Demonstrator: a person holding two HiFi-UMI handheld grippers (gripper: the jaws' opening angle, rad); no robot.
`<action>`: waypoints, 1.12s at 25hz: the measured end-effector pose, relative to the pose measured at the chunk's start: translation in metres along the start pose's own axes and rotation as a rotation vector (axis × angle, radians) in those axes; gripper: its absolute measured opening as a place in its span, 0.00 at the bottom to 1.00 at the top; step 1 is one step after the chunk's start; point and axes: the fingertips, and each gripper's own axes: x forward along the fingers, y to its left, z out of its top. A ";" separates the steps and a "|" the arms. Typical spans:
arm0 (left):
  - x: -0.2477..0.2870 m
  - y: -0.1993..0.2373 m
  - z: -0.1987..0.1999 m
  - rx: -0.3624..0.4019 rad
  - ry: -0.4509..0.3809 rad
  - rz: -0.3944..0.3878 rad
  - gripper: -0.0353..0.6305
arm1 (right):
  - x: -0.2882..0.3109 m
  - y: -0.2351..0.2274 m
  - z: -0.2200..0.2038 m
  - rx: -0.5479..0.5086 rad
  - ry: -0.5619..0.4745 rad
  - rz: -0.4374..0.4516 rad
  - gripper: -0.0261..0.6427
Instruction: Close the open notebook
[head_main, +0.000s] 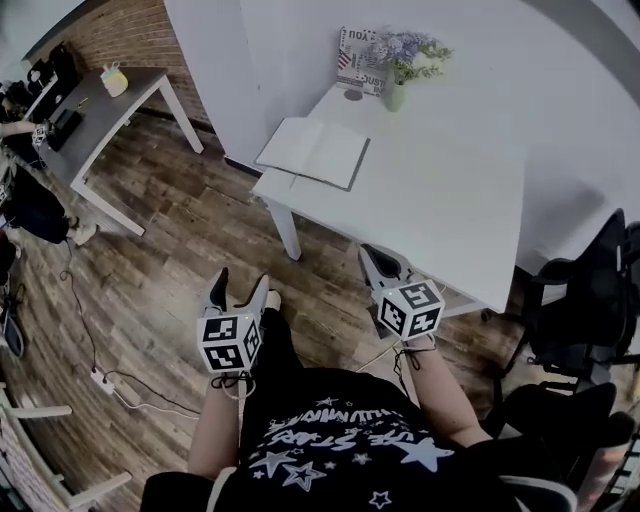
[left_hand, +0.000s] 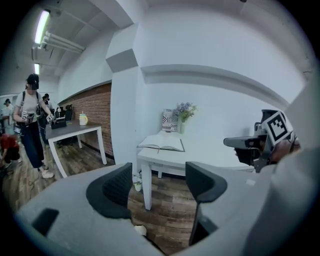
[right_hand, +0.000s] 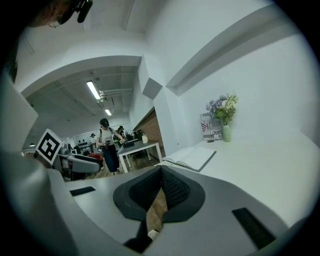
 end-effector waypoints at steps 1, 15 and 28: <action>0.012 0.008 0.005 0.003 0.000 -0.016 0.56 | 0.010 -0.003 0.001 0.000 0.005 -0.017 0.04; 0.183 0.115 0.073 0.035 0.081 -0.268 0.56 | 0.177 -0.026 0.059 -0.004 0.058 -0.237 0.04; 0.308 0.134 0.073 -0.032 0.350 -0.550 0.56 | 0.254 -0.061 0.069 0.065 0.090 -0.410 0.04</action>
